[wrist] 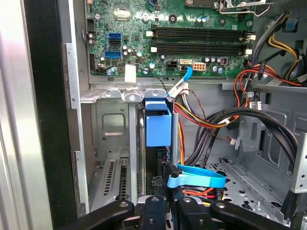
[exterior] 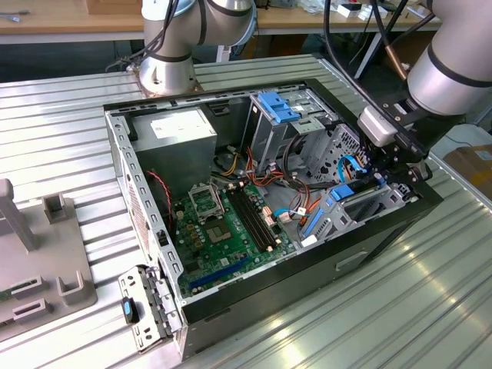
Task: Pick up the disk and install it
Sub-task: 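Insert the first disk wire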
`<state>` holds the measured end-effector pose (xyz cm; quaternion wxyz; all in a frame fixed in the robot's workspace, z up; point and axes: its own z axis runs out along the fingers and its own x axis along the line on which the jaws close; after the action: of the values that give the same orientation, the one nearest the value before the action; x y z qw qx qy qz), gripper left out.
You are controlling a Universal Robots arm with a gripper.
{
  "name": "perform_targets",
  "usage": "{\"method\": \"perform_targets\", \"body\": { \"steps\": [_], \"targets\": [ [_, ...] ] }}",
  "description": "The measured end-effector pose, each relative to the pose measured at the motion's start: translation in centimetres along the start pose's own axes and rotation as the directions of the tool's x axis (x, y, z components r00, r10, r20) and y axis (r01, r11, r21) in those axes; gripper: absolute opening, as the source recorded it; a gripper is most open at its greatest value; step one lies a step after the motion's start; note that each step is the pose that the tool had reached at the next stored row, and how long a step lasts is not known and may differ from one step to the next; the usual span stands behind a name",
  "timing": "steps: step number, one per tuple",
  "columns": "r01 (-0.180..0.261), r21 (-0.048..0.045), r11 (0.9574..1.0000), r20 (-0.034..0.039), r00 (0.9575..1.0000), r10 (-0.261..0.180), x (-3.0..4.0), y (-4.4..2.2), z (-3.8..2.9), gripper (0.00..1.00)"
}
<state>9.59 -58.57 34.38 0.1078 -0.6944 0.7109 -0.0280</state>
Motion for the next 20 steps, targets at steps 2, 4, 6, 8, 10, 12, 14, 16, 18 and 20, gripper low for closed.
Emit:
{"method": "perform_targets", "body": {
  "steps": [2,4,6,8,10,12,14,16,18,20],
  "targets": [
    [0.0,0.0,1.0,0.0,1.0,0.0,0.01,0.01,0.03,0.16],
    [0.0,0.0001,1.0,0.0001,1.0,0.0,0.0,0.01,0.04,0.16],
    [0.0,0.0,1.0,0.0001,1.0,0.0,0.0,0.01,0.04,0.16],
    [0.0,0.0,1.0,0.0004,1.0,0.0,0.0,0.01,0.03,0.16],
    [0.0,0.0001,1.0,0.0005,1.0,0.0,0.0,0.01,0.02,0.16],
    [0.0,0.0,1.0,0.0004,1.0,0.0,0.0,0.0,0.01,0.16],
    [0.0,0.0001,1.0,0.0006,1.0,0.0,0.0,0.0,0.0,0.16],
    [0.0,0.0001,1.0,0.0008,1.0,0.0,-0.01,0.0,0.01,0.16],
    [0.0,0.0,1.0,0.0009,1.0,0.0,-0.01,0.0,0.0,0.16],
    [0.0,0.0,1.0,0.0009,1.0,0.0,-0.01,0.0,0.01,0.16]
  ]
}}
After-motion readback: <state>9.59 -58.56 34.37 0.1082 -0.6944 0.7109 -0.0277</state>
